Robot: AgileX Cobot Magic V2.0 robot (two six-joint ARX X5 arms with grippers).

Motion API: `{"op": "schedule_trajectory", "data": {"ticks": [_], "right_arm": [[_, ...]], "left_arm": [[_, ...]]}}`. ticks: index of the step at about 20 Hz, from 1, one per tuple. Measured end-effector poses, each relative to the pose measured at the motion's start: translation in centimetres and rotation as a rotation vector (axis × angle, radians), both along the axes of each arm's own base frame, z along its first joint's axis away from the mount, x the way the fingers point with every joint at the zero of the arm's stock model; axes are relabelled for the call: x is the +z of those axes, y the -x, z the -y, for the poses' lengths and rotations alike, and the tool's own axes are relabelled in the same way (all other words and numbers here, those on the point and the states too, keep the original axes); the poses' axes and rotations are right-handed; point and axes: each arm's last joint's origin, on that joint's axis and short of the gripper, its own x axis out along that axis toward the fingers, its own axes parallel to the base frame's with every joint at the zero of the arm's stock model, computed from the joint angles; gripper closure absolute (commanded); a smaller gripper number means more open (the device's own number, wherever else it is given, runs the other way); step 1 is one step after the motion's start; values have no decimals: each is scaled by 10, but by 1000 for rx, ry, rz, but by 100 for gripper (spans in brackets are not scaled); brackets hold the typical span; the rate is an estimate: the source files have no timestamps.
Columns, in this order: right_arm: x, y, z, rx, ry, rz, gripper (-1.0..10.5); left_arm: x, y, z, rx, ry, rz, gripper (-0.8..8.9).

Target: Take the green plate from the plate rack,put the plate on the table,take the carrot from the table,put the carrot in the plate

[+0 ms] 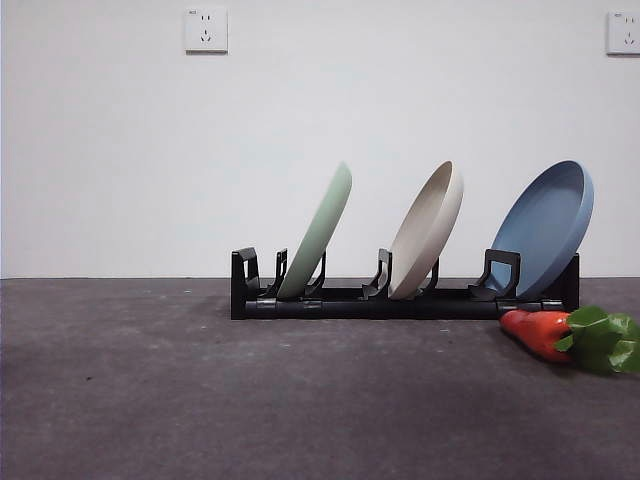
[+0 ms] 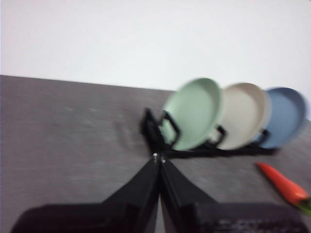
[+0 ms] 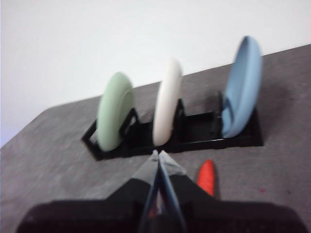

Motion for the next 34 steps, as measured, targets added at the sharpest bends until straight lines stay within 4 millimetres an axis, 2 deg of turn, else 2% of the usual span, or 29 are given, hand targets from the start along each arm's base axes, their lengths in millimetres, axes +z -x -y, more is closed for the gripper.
{"op": "schedule_trajectory", "data": {"ticks": [4, 9, 15, 19, 20, 23, 24, 30, 34], "right_arm": [[25, -4, -3, 93, 57, -104, 958], [46, -9, -7, 246, 133, -270, 957], [56, -14, -10, 411, 183, -379, 957], [55, -15, -11, 438, 207, -395, 936], [55, -15, -11, 439, 209, -395, 876], [55, -15, -11, 441, 214, -391, 388], [55, -15, -11, 441, 214, -392, 319], [55, -15, -11, 441, 213, -395, 319], [55, -15, -11, 441, 213, -396, 319]], "left_arm": [[22, -4, 3, -130, 7, -61, 820], [43, -10, 7, -317, 2, -142, 820], [57, -16, 10, -485, -12, -220, 820], [59, -17, 11, -516, -34, -230, 810], [59, -16, 11, -517, -36, -230, 774], [58, -16, 11, -517, -35, -237, 328], [58, -16, 11, -518, -35, -236, 310], [60, -18, 11, -516, -40, -217, 310], [70, -33, 10, -512, -50, -194, 310]]}}
